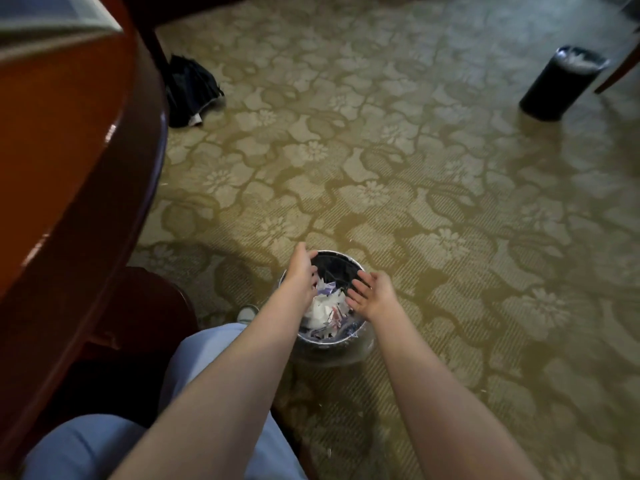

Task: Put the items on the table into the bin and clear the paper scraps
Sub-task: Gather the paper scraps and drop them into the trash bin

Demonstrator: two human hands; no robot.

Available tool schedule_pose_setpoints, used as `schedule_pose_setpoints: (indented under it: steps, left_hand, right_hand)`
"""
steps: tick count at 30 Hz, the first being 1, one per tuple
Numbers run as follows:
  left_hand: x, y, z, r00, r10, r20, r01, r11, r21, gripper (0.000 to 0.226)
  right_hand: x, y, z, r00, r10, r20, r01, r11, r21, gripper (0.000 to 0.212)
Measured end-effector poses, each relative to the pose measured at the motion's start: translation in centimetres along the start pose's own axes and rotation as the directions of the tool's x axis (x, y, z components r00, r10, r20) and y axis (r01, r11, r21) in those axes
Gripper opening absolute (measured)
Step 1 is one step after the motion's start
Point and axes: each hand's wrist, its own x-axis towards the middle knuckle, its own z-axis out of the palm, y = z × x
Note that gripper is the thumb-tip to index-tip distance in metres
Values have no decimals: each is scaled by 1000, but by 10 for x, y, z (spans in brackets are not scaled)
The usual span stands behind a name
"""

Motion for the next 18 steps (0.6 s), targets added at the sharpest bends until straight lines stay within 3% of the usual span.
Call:
schedule_pose_setpoints:
  steps: [5,10,18]
  left_hand:
    - [-42,25,13,986,164,39,-167,978,123,50]
    - [-89,63,23,949,298,104,-311,940,139,50]
    - [-177,124,9,830,539,146,-557,817,148,49]
  right_hand:
    - [-41,-25,8,993,-100,67,100,995,12,44]
    - [-88,-48,24,968,-196,156,194,981,31,44]
    - [-168,-75,72,878,-334,343,325,942,85,44]
